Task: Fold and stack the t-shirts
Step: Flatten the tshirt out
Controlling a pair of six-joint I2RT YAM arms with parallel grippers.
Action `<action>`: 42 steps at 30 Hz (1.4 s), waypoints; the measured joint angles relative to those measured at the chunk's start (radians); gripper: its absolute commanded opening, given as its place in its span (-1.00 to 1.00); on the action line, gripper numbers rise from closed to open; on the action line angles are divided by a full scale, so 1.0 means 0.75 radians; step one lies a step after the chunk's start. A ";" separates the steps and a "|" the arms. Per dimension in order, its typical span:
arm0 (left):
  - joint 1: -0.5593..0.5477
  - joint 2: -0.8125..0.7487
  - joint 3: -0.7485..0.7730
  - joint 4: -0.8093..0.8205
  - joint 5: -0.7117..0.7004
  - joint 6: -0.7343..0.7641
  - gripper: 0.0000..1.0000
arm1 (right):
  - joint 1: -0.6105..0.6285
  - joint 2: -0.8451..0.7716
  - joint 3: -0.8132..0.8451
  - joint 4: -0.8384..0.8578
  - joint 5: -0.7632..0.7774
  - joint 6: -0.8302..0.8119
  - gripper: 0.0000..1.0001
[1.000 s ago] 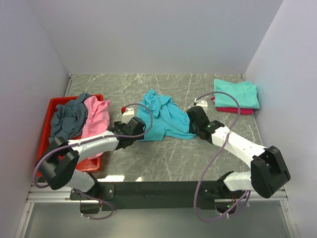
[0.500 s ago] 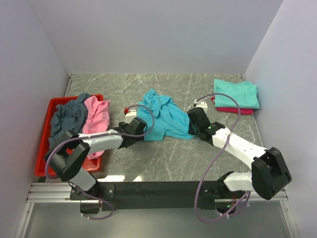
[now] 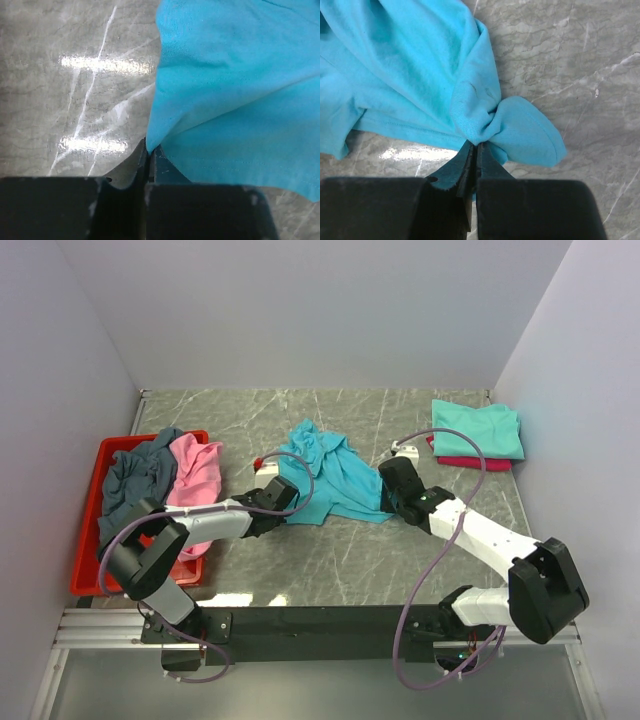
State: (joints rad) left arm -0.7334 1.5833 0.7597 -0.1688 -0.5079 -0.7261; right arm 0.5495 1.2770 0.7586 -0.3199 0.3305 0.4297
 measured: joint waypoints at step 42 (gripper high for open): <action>0.305 -1.040 0.074 -0.505 -0.043 0.008 -0.99 | 0.008 -0.117 -0.192 -0.162 0.040 0.246 0.66</action>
State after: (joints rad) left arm -0.5049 0.8032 0.8150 -0.5476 -0.5400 -0.7200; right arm 0.5552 1.1893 0.6147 -0.4412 0.3607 0.6144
